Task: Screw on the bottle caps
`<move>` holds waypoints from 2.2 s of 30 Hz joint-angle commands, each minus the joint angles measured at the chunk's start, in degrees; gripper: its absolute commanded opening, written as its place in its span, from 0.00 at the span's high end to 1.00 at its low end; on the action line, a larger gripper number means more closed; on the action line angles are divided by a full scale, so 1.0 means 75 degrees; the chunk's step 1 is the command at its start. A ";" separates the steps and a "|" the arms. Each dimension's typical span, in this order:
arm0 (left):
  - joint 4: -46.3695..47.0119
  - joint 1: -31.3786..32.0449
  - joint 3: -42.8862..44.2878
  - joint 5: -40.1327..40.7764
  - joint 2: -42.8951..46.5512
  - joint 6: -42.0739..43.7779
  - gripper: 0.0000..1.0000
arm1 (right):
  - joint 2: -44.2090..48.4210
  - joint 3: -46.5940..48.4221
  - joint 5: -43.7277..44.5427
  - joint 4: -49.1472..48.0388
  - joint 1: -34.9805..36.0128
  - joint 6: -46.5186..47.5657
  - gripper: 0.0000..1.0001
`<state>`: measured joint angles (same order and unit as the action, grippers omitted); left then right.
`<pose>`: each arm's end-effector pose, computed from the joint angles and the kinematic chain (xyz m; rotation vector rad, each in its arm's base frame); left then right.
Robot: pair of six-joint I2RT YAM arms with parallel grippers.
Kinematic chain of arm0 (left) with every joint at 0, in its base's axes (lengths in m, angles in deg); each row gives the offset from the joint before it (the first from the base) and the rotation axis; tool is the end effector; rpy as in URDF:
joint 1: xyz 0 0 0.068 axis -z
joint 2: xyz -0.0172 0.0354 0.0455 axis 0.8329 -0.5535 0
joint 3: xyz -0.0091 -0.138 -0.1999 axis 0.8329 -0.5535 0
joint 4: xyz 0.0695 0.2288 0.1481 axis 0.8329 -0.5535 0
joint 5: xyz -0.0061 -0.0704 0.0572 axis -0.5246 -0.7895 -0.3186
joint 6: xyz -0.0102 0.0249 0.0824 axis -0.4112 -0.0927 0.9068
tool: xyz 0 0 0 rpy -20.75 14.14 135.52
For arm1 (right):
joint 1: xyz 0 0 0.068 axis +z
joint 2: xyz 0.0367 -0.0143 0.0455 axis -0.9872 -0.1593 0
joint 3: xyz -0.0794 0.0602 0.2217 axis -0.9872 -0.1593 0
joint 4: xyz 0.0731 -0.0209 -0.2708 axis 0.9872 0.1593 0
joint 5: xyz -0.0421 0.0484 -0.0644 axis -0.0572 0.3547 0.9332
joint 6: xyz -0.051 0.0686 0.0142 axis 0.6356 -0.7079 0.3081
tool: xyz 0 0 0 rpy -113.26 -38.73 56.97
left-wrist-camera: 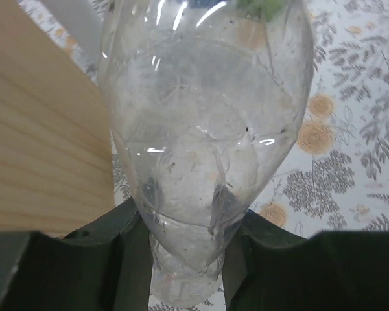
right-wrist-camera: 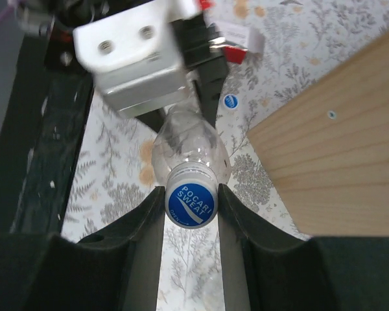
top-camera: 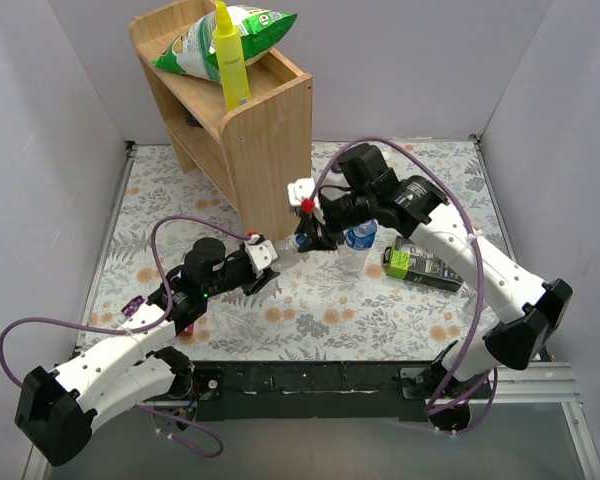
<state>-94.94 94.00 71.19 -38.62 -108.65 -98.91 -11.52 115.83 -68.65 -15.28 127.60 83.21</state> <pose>0.1994 -0.1894 0.2107 0.6694 1.9751 -0.9474 0.2070 0.2887 0.3580 -1.8013 1.2463 0.7486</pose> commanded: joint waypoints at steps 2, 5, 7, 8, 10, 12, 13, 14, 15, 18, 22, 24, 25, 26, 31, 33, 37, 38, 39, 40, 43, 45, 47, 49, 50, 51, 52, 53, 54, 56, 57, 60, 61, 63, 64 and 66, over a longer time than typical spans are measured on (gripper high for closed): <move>0.2149 0.0025 0.0583 0.0713 -0.0167 -0.1513 1.00 | -0.0829 0.0275 -0.0228 -0.2004 -0.0294 -0.4543 0.90; 0.2174 0.0037 0.0806 0.0817 -0.0530 -0.1632 1.00 | -0.1332 0.0437 -0.0063 -0.2147 -0.0282 -0.6011 0.95; 0.2162 0.0037 0.0853 0.1016 -0.0671 -0.1737 1.00 | -0.1440 0.0520 0.0076 -0.2077 -0.0212 -0.6248 0.96; 0.2092 0.0037 0.0865 0.1296 -0.0730 -0.1795 1.00 | -0.1429 0.0532 0.0112 -0.2124 -0.0235 -0.6248 0.95; 0.1882 0.0037 0.0877 0.1509 -0.0778 -0.1959 1.00 | -0.1452 0.0742 0.0148 -0.1938 -0.0352 -0.6097 0.89; 0.1285 0.0025 0.0877 0.1323 -0.0708 -0.1937 1.00 | -0.1452 0.1255 -0.0085 -0.1425 -0.0586 -0.5605 0.63; 0.1086 0.0025 0.0854 0.1171 -0.0661 -0.1820 1.00 | -0.1452 0.1444 -0.0156 -0.1247 -0.0691 -0.5127 0.55; 0.0480 0.0013 0.0842 0.0799 -0.0603 -0.1750 1.00 | -0.1359 0.1655 -0.0250 -0.1094 -0.0913 -0.4925 0.44; 0.0208 0.0013 0.0853 0.0656 -0.0521 -0.1714 1.00 | -0.1265 0.1878 -0.0541 -0.0954 -0.1054 -0.4749 0.40; -0.0940 -0.0010 0.1016 -0.0231 -0.0485 -0.1445 1.00 | -0.0680 0.1869 -0.0975 -0.0672 -0.1476 -0.4000 0.29; -0.2602 -0.0034 0.1462 -0.1254 -0.0683 -0.0509 1.00 | 0.0163 0.1494 -0.1504 0.0332 -0.1524 -0.1893 0.26; -0.3144 -0.0034 0.1777 -0.1641 -0.0812 0.0416 1.00 | 0.0305 0.1306 -0.1610 0.0978 -0.1454 -0.0229 0.28; -0.3553 -0.0034 0.1872 -0.1712 -0.0964 0.0721 1.00 | 0.0329 0.1248 -0.1587 0.1654 -0.1303 0.0414 0.30; -0.3708 -0.0034 0.1943 -0.1759 -0.1023 0.1165 1.00 | 0.0318 0.1247 -0.1540 0.2032 -0.1209 0.1430 0.30; -0.4271 -0.0034 0.2282 -0.1900 -0.1316 0.2258 1.00 | 0.0294 0.1037 -0.1048 0.2669 -0.0507 0.2821 0.34; -0.4318 -0.0034 0.2330 -0.1959 -0.1375 0.2516 1.00 | 0.0271 0.0989 -0.0803 0.2809 -0.0306 0.3265 0.35; -0.4225 -0.0034 0.2412 -0.1971 -0.1375 0.2587 1.00 | 0.0061 0.1012 -0.0602 0.3207 0.0045 0.3793 0.37; -0.4236 -0.0034 0.2424 -0.1971 -0.1352 0.2587 1.00 | 0.0037 0.1071 -0.0556 0.3324 0.0081 0.3865 0.37; -0.4237 -0.0034 0.2424 -0.1982 -0.1340 0.2599 1.00 | -0.0010 0.1083 -0.0544 0.3453 0.0116 0.3924 0.38; -0.4225 -0.0034 0.2412 -0.1971 -0.1329 0.2599 1.00 | -0.0057 0.1095 -0.0520 0.3535 0.0186 0.4017 0.38; -0.4178 -0.0034 0.2377 -0.1971 -0.1212 0.2517 1.00 | -0.0093 0.1036 -0.0392 0.3630 0.0327 0.4205 0.39; -0.4120 -0.0034 0.2307 -0.1959 -0.1118 0.2458 1.00 | -0.0046 0.0943 -0.0310 0.3630 0.0374 0.4287 0.40; -0.4061 -0.0034 0.2307 -0.1982 -0.1083 0.2388 1.00 | -0.0057 0.0907 -0.0274 0.3583 0.0433 0.4311 0.41; -0.4003 -0.0034 0.2318 -0.1994 -0.1082 0.2295 1.00 | -0.0057 0.0860 -0.0274 0.3548 0.0479 0.4311 0.42; -0.3967 -0.0034 0.2330 -0.2006 -0.1071 0.2213 1.00 | -0.0057 0.0860 -0.0251 0.3513 0.0491 0.4311 0.43; -0.3944 -0.0034 0.2353 -0.2041 -0.1082 0.2200 1.00 | -0.0069 0.0825 -0.0239 0.3455 0.0503 0.4276 0.44; -0.3932 -0.0034 0.2365 -0.2076 -0.1082 0.2177 1.00 | -0.0046 0.0756 -0.0204 0.3373 0.0561 0.4229 0.44; -0.3909 -0.0034 0.2388 -0.2088 -0.1082 0.2142 1.00 | -0.0034 0.0720 -0.0157 0.3221 0.0573 0.4194 0.45; -0.3897 -0.0034 0.2377 -0.2111 -0.1082 0.2142 1.00 | 0.0001 0.0696 -0.0157 0.3139 0.0585 0.4147 0.47; -0.3885 -0.0034 0.2400 -0.2088 -0.1129 0.2118 1.00 | 0.0036 0.0649 -0.0134 0.2928 0.0609 0.4089 0.50; -0.3897 -0.0034 0.2423 -0.2088 -0.1141 0.2130 1.00 | 0.0071 0.0638 -0.0122 0.2869 0.0620 0.4042 0.52; -0.3897 -0.0034 0.2412 -0.2111 -0.1141 0.2083 1.00 | 0.0130 0.0591 -0.0075 0.2705 0.0667 0.3995 0.54; -0.3874 -0.0034 0.2412 -0.2100 -0.1141 0.2060 1.00 | 0.0142 0.0568 -0.0063 0.2669 0.0667 0.3995 0.54; -0.3769 -0.0034 0.2389 -0.2100 -0.1129 0.1990 1.00 | 0.0200 0.0462 -0.0028 0.2552 0.0690 0.3983 0.59; -0.3721 -0.0034 0.2389 -0.2100 -0.1118 0.1966 1.00 | 0.0212 0.0427 -0.0028 0.2517 0.0691 0.3936 0.63; -0.3581 -0.0034 0.2365 -0.2053 -0.1106 0.1639 1.00 | 0.0235 0.0380 -0.0028 0.2296 0.0702 0.3761 0.77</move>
<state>-125.32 93.65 87.02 -52.50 -118.11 -83.72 -11.74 119.63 -68.43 5.42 132.34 113.31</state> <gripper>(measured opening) 0.348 0.395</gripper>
